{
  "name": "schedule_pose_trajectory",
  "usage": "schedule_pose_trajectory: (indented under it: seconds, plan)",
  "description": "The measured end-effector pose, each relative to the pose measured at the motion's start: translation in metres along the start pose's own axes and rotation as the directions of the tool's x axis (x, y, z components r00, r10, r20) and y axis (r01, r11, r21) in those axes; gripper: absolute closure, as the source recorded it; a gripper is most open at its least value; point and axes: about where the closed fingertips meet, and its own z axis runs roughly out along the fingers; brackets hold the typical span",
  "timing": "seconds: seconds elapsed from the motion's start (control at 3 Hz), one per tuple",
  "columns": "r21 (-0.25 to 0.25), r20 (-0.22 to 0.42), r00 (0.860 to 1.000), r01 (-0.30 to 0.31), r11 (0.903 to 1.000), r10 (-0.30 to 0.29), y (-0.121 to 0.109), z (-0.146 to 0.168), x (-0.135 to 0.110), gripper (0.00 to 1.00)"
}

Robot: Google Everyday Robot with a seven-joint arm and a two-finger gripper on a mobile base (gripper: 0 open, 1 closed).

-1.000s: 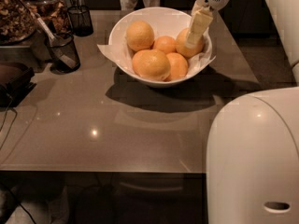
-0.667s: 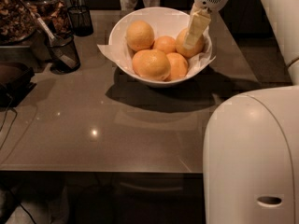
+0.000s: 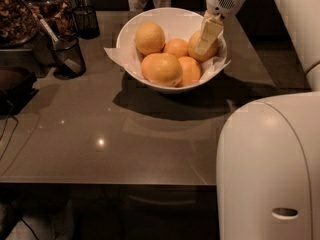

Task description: Pick orange from white bowl

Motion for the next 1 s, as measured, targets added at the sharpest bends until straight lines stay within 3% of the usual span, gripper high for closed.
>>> schedule_pose_trajectory:
  seconds: [1.0]
  plan:
    - [-0.021,-0.004,1.0,-0.001,0.9998,0.001,0.003,0.0097,0.0079,0.35]
